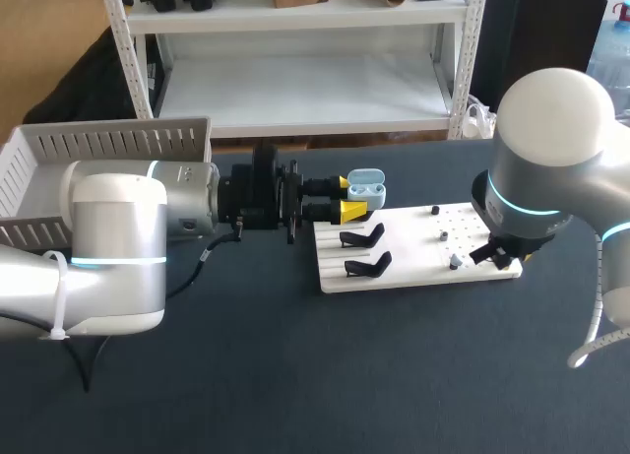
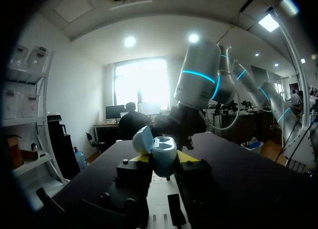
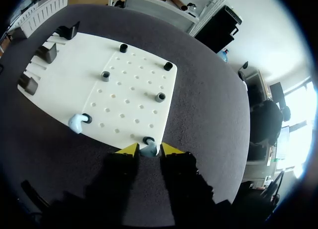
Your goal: Pick up each earbud case from the left stands, insert the matching earbuds, close the lid, and place the case in the box.
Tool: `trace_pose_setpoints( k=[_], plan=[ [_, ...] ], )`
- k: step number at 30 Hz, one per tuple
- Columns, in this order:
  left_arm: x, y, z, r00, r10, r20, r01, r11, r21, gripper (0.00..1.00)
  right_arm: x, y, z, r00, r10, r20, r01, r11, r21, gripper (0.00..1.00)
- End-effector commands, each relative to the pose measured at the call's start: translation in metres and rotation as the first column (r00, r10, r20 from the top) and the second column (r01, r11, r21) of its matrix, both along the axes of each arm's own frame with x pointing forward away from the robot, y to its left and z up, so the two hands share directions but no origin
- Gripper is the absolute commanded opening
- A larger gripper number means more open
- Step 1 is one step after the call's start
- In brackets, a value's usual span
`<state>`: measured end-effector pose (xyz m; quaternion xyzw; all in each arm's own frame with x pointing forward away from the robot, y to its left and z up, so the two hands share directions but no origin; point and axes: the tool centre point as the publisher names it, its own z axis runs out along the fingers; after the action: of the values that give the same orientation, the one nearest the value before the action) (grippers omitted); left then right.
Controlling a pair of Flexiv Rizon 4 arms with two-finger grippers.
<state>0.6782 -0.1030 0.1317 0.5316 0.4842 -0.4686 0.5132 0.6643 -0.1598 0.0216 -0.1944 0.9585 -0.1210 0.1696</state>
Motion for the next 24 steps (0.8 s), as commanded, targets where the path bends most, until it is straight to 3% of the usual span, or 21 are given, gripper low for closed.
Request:
trace_pose_setpoints(
  k=[1,8,10,16,24],
  plan=[
    [0.0,0.0,-0.001,1.0,0.002,0.002,-0.002,1.0,-0.003,0.0,0.002,0.001,-0.002,1.0,-0.004,0.004,0.004,1.0,-0.004,0.23],
    [0.0,0.0,-0.001,1.0,0.002,0.002,-0.002,1.0,-0.003,0.0,0.002,0.001,-0.003,1.0,-0.006,-0.003,0.006,1.0,-0.007,0.1],
    [0.0,0.0,-0.001,1.0,0.002,0.002,-0.002,1.0,-0.003,0.0,0.002,0.001,-0.004,1.0,-0.006,-0.005,0.006,1.0,-0.008,0.0],
    [0.0,0.0,-0.001,1.0,0.002,0.002,-0.002,1.0,-0.003,0.0,0.0,0.001,0.005,1.0,-0.004,0.003,0.004,1.0,-0.018,0.0],
    [0.0,0.0,-0.001,1.0,0.002,0.002,-0.002,1.0,-0.003,0.0,-0.012,0.003,0.044,1.0,0.008,0.021,-0.007,0.999,-0.047,0.0]
  ],
)
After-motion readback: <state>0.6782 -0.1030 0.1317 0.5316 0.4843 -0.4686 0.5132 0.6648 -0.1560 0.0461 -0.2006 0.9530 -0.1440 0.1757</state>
